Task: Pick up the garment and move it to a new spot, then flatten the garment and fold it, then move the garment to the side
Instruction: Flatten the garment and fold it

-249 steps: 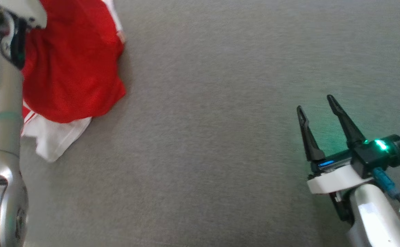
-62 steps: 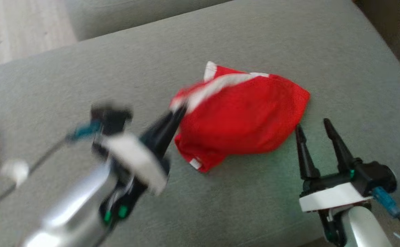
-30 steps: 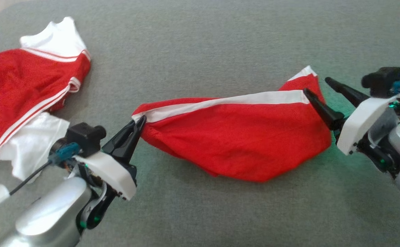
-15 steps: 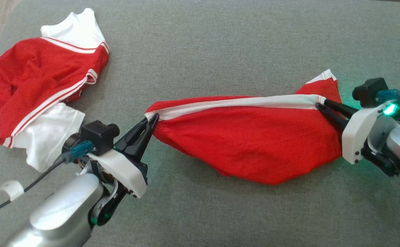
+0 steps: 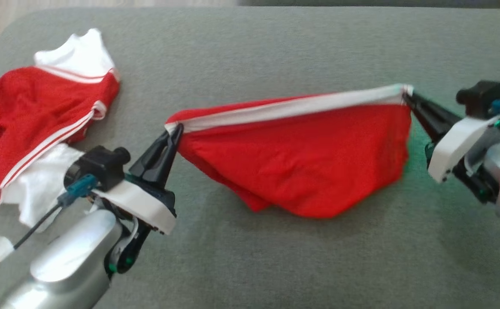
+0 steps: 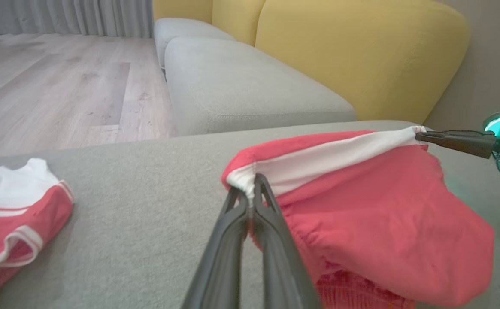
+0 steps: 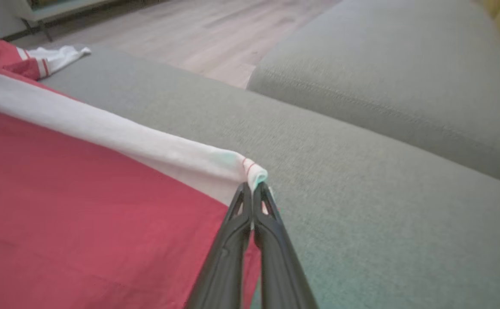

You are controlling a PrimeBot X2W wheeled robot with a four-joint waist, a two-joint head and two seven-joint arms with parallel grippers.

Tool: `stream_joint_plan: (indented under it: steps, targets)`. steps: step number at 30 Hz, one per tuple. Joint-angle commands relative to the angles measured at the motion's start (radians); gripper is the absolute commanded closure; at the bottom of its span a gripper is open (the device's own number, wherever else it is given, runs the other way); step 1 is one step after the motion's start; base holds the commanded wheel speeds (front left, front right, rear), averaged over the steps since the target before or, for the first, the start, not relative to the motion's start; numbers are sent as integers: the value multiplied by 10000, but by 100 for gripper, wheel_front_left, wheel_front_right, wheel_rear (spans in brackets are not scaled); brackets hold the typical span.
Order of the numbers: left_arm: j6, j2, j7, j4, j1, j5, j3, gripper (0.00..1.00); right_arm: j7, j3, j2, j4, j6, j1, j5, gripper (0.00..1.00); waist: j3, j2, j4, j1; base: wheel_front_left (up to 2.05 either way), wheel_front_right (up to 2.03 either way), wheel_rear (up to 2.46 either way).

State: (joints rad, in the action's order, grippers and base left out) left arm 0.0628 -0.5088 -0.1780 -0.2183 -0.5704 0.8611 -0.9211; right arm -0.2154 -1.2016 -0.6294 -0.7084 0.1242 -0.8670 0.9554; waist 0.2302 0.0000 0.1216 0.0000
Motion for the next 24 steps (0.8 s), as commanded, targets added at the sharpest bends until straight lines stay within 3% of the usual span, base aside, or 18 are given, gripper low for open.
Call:
stream_joint_plan:
  steps: [1,8,18,22,24]
  targets:
    - [107,-400,-181,233,-648,-123,630,100,-214,206,-211,18,65,-176,34,100,-126,0,-262,0,0,0,0]
    - [14,-251,-335,126,-2611,-891,989,100,-453,1243,-831,386,65,-1357,-374,100,322,0,-878,0,0,0,0]
    - [-697,1309,-759,-2320,-7960,-2655,1506,100,-461,4477,-1487,813,65,-4494,-2538,100,1969,0,-1582,0,0,0,0]
    - [-825,1874,-829,-2813,-9045,-3310,2066,100,-462,6066,-1477,1119,65,-5066,-3702,100,2341,0,-1789,0,0,0,0]
    - [-871,1966,-831,-2788,-9050,-3473,2243,100,-462,6367,-1431,1215,65,-5021,-3935,100,2368,0,-1841,0,0,0,0]
